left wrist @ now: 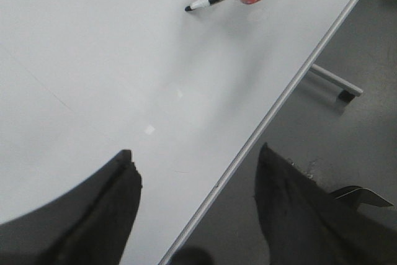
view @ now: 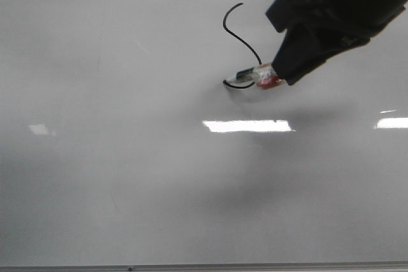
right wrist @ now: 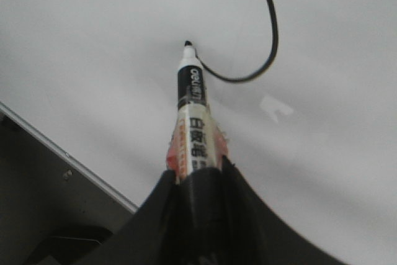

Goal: Write number 8 on whiteboard

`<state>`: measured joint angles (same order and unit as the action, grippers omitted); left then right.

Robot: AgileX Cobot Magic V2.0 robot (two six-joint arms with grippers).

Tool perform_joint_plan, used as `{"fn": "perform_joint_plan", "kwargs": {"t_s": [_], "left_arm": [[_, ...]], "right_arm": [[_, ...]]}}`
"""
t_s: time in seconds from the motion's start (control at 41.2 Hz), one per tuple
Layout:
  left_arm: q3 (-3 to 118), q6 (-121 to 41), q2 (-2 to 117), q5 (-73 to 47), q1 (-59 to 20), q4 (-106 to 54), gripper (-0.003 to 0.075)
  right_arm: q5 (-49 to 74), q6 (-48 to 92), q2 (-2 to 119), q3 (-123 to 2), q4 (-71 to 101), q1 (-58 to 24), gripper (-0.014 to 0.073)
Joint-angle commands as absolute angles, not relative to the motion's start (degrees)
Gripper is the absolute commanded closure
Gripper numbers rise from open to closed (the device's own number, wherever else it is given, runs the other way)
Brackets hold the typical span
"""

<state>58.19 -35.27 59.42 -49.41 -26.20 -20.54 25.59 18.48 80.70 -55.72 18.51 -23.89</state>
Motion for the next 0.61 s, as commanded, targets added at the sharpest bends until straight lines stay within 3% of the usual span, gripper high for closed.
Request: {"fn": "perform_joint_plan", "kwargs": {"t_s": [0.0, 0.145, 0.388, 0.582], "left_arm": [[59.64, -34.70, 58.30, -46.97, -26.08, -22.39, 0.0312], [59.64, -34.70, 58.30, -47.47, -26.08, -22.39, 0.0312], [59.64, -35.21, 58.30, -47.47, -26.08, -22.39, 0.0312], [59.64, -36.30, 58.30, -47.59, -26.08, -22.39, 0.0312]], "right_arm": [[21.97, 18.34, 79.35, -61.01, 18.11, -21.13, 0.0654], [25.71, 18.39, 79.09, -64.93, 18.09, -16.77, 0.0654], [29.26, 19.97, 78.86, -71.82, 18.28, -19.64, 0.0654], [35.82, 21.74, 74.59, -69.67, 18.91, -20.68, 0.0654]]}}
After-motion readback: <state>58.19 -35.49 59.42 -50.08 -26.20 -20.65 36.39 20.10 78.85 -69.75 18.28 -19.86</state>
